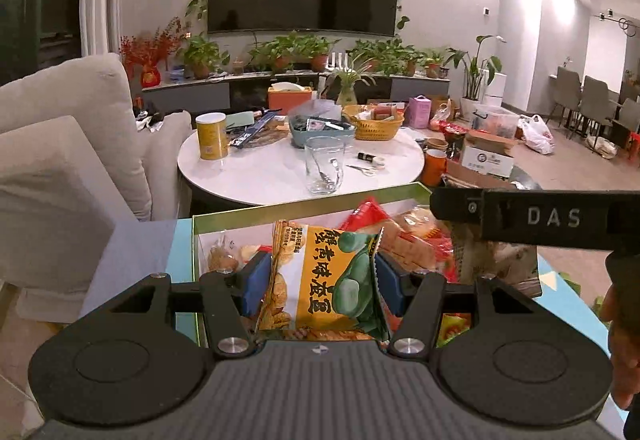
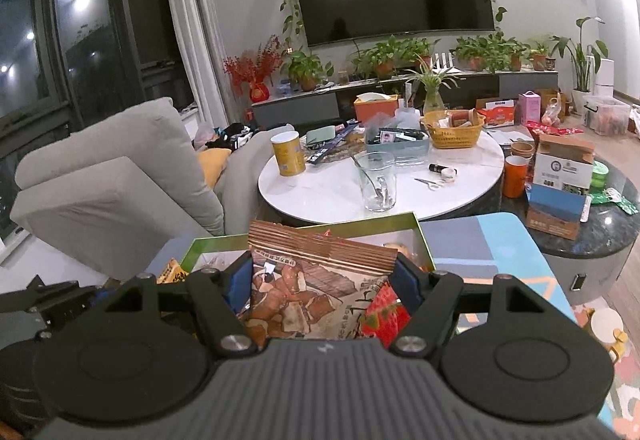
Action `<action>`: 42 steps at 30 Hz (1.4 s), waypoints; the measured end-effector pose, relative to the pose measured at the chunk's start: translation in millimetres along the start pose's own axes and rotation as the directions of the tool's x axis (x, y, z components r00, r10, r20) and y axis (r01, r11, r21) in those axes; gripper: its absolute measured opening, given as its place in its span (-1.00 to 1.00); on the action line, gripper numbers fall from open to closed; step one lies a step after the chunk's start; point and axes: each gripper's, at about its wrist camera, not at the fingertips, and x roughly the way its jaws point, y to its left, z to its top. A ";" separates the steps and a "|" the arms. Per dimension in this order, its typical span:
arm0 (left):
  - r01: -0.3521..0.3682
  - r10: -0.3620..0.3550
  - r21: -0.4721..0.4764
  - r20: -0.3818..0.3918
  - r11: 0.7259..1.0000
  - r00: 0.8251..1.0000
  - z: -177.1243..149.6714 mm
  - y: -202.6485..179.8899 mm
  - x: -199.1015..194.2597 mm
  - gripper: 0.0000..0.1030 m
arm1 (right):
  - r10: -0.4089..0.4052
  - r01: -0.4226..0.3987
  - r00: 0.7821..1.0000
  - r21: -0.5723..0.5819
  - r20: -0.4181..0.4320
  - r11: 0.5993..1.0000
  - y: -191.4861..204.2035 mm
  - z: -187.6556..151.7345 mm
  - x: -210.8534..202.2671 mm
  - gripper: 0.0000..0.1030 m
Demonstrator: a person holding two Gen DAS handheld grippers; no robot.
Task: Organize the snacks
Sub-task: 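Open both grippers to release the two bags into the box, then move right tool to bread pack while left tool moves to white-and-blue bag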
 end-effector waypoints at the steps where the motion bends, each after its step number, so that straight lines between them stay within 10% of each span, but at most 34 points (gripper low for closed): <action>1: -0.004 0.004 0.000 -0.004 1.000 1.000 0.3 0.4 3.8 0.04 | -0.003 0.003 1.000 -0.003 -0.003 1.000 0.8 -0.1 3.3 0.18; 42: -0.053 0.053 -0.006 -0.024 0.999 0.998 -26.1 -15.5 -25.9 0.46 | -0.148 0.158 0.985 0.114 -0.093 0.981 -58.0 -37.9 -38.3 0.19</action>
